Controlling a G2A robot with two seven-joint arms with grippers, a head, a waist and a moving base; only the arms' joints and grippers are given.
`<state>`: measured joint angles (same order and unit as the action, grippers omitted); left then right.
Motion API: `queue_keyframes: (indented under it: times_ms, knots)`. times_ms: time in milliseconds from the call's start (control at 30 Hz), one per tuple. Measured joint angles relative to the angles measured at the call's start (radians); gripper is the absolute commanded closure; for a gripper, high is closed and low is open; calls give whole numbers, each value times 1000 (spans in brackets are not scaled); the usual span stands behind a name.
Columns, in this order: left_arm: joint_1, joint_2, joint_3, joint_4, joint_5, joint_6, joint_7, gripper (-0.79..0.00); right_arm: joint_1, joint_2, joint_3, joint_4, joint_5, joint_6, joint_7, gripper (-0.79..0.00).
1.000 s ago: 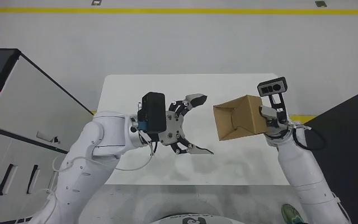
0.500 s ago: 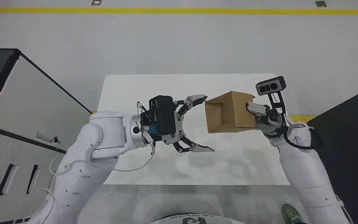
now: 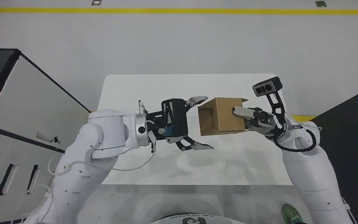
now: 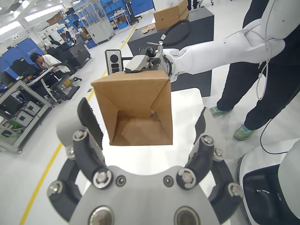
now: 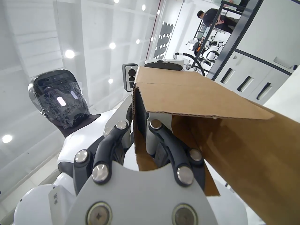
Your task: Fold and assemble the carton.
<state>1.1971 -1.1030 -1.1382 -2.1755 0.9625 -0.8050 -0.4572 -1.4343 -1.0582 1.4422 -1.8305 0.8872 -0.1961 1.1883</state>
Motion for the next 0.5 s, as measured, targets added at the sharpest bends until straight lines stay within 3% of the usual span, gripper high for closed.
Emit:
queue_keyframes:
  times_ms: [500]
  knots:
    - [-9, 5, 36, -15, 11, 43, -59, -785, -23, 6, 11, -61, -102, 15, 4, 0]
